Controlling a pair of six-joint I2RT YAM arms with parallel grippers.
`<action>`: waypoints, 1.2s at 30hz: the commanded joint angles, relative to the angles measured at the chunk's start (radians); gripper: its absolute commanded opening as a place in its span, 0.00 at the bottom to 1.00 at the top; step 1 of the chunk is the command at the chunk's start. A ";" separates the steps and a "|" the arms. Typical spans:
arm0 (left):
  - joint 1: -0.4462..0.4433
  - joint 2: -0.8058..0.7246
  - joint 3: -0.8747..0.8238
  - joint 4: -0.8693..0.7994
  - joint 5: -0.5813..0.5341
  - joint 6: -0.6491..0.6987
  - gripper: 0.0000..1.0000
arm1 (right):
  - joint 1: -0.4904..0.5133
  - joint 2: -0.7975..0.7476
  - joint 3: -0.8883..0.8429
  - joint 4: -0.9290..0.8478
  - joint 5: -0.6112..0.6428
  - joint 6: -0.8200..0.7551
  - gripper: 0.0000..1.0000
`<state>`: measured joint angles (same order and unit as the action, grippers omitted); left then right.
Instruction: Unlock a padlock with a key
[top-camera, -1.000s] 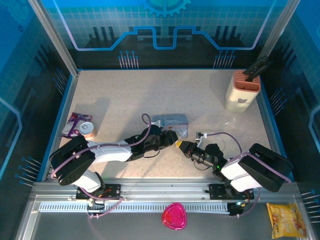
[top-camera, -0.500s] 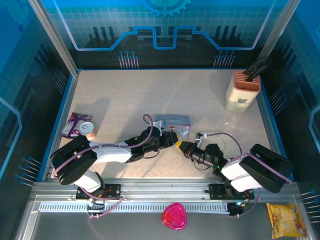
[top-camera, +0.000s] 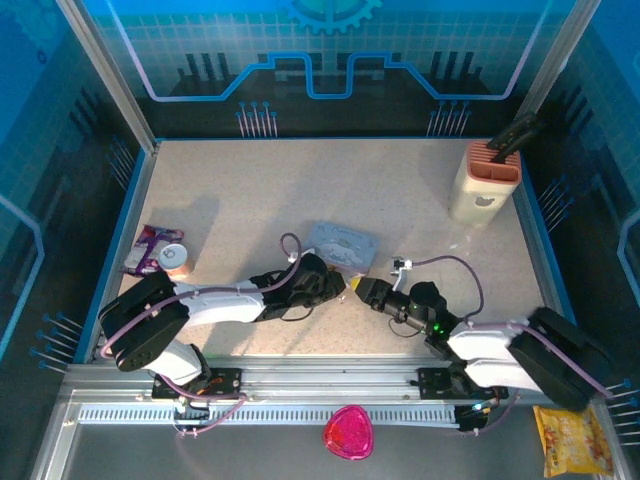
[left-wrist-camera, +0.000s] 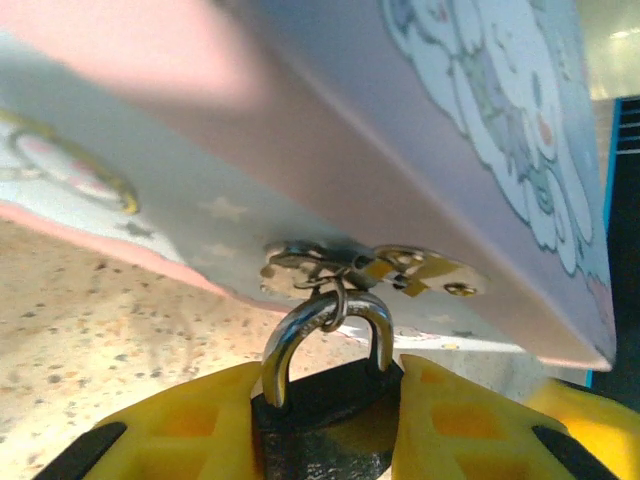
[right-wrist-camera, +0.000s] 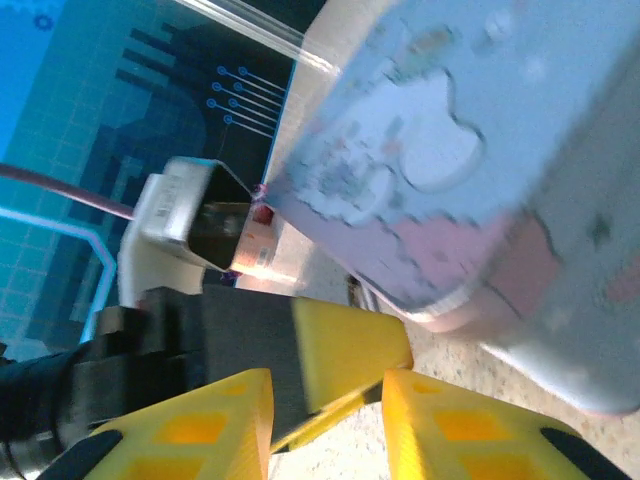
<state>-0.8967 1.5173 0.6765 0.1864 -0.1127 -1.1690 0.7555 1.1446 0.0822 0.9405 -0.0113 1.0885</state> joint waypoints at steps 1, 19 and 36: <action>0.037 -0.018 0.062 -0.094 -0.005 -0.071 0.07 | 0.072 -0.185 0.086 -0.404 0.169 -0.388 0.35; 0.072 -0.030 0.167 -0.220 0.080 -0.125 0.03 | 0.422 0.057 0.076 -0.088 0.569 -1.408 0.37; 0.071 -0.060 0.146 -0.211 0.081 -0.148 0.02 | 0.486 0.465 0.101 0.483 0.772 -1.631 0.38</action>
<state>-0.8284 1.4910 0.8139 -0.0368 -0.0509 -1.3045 1.2259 1.5982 0.1650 1.2861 0.7101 -0.5091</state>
